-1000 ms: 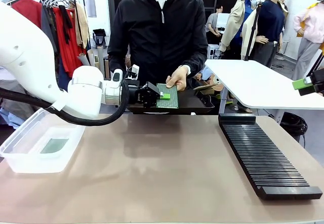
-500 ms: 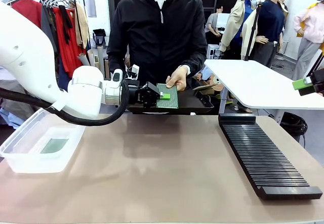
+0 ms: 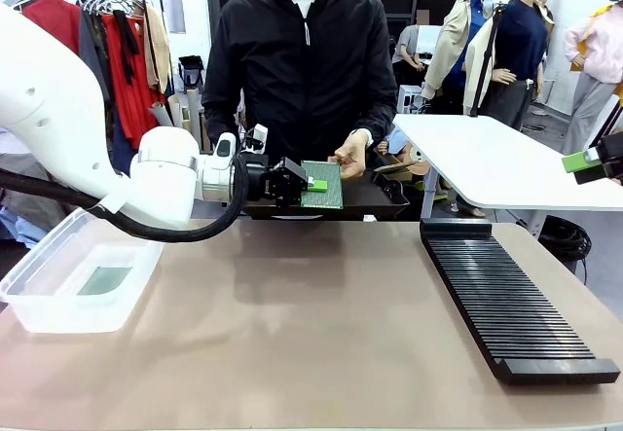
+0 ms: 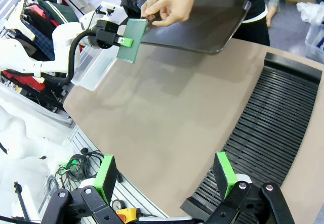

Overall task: Sort PCBs into racks and boxes based on the side picked up.
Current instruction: If the short side of the Blank PCB is picked up, insert it into the PCB Rack ; if the long side is picked up, place it in the Organizing box.

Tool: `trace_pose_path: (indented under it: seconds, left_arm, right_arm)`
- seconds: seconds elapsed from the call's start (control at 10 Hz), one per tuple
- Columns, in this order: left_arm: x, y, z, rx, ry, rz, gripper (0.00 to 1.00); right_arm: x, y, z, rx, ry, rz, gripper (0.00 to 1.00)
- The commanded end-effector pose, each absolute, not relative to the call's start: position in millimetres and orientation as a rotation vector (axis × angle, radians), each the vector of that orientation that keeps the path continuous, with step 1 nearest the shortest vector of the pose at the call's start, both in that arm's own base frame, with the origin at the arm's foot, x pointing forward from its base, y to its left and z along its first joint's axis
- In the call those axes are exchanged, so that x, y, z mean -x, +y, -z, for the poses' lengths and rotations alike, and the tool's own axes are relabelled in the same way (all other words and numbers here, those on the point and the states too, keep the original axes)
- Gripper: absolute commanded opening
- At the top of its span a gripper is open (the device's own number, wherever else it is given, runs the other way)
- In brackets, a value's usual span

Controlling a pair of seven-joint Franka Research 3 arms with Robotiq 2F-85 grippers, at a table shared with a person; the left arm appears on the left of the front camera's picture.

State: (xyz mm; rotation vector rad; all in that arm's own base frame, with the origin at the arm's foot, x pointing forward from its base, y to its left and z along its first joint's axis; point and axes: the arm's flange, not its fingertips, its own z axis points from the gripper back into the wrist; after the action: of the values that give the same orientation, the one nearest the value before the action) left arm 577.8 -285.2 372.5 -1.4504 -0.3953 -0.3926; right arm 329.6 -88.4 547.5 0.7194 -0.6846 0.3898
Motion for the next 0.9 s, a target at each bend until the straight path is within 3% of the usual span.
trace_pose_path:
  seconds: [0.0, 0.8]
  left_arm:
    - [-577.5, -285.4, -372.6, 1.451, -0.399, 0.399, 0.0]
    - [-577.5, -285.4, -372.6, 1.451, -0.399, 0.399, 0.0]
  right_arm:
    - [-332.2, -87.3, -547.7, -0.74, -0.713, -0.4, 1.0]
    - [-332.2, -87.3, -547.7, -0.74, -0.713, -0.4, 1.0]
